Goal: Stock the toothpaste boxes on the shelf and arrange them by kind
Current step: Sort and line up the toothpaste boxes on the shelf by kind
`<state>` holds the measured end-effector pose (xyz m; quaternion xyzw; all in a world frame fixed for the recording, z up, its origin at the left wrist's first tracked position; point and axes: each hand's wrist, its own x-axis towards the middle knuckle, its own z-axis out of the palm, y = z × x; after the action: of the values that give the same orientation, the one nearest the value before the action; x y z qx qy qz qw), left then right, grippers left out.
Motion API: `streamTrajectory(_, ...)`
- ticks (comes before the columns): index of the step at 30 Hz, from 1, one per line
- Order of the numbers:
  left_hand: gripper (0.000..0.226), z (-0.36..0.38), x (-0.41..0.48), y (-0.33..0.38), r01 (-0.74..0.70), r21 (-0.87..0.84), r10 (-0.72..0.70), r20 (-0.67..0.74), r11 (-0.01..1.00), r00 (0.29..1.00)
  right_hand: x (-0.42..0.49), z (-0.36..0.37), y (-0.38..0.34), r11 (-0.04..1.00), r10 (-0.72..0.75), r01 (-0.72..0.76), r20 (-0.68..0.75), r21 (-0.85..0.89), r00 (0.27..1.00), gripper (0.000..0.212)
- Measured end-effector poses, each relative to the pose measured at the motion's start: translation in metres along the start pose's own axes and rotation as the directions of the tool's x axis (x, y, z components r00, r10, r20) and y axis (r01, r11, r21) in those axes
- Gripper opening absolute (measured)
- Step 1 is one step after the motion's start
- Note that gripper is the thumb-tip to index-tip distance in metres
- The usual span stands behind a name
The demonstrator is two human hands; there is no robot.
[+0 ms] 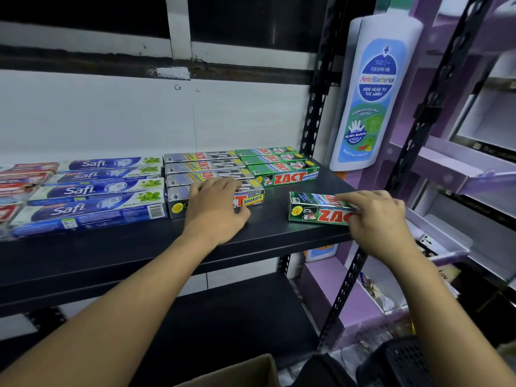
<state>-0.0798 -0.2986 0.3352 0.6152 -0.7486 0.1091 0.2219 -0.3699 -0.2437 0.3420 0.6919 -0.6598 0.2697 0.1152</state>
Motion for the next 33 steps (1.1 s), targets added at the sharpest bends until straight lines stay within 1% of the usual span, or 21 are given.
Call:
streamTrajectory(3,0.053,-0.001,0.000,0.000,0.001,0.001,-0.001,0.008,1.000,1.000,0.002,0.014,-0.009,0.999,-0.035,0.035,-0.062,0.011,0.997,0.036)
streamTrajectory(7,0.054,-0.001,0.000,0.000,0.005,0.001,-0.005,0.015,1.000,1.000,0.016,0.032,-0.012,0.995,-0.063,0.064,-0.020,0.079,0.998,0.030)
streamTrajectory(9,0.054,-0.001,0.000,0.000,0.005,0.004,-0.005,0.014,1.000,1.000,0.027,0.038,-0.014,0.993,-0.053,0.054,-0.014,0.106,0.998,0.027)
streamTrajectory(11,0.055,-0.001,0.000,0.000,0.008,0.001,-0.008,0.021,1.000,1.000,0.039,0.044,-0.018,0.994,-0.024,0.021,0.031,0.107,0.999,0.029)
streamTrajectory(14,0.054,-0.002,0.001,0.001,0.013,-0.002,-0.013,0.027,1.000,1.000,0.056,0.053,-0.027,0.991,-0.001,-0.014,0.104,0.135,0.995,0.039)
streamTrajectory(17,0.054,-0.002,0.000,0.001,0.017,-0.006,-0.016,0.032,1.000,0.999,0.066,0.060,-0.035,0.975,-0.008,-0.024,0.141,0.222,0.990,0.042)
streamTrajectory(19,0.054,-0.003,0.000,0.002,0.018,-0.008,-0.018,0.030,1.000,0.999,0.071,0.064,-0.040,0.963,-0.016,-0.020,0.130,0.268,0.991,0.043)
streamTrajectory(24,0.054,-0.003,0.001,0.002,0.023,-0.010,-0.022,0.036,1.000,0.999,0.076,0.073,-0.047,0.952,-0.019,-0.010,0.092,0.304,0.996,0.048)
streamTrajectory(26,0.053,-0.002,0.000,0.002,0.020,-0.012,-0.020,0.029,1.000,0.999,0.078,0.075,-0.049,0.950,-0.013,-0.019,0.098,0.312,0.995,0.048)
streamTrajectory(30,0.053,-0.002,-0.001,0.002,0.022,-0.016,-0.022,0.017,1.000,1.000,0.080,0.082,-0.048,0.938,0.027,-0.064,0.112,0.341,0.993,0.046)
streamTrajectory(33,0.055,-0.001,-0.001,0.002,0.021,-0.015,-0.021,0.017,1.000,1.000,0.079,0.089,-0.045,0.922,0.041,-0.068,0.079,0.382,0.996,0.036)
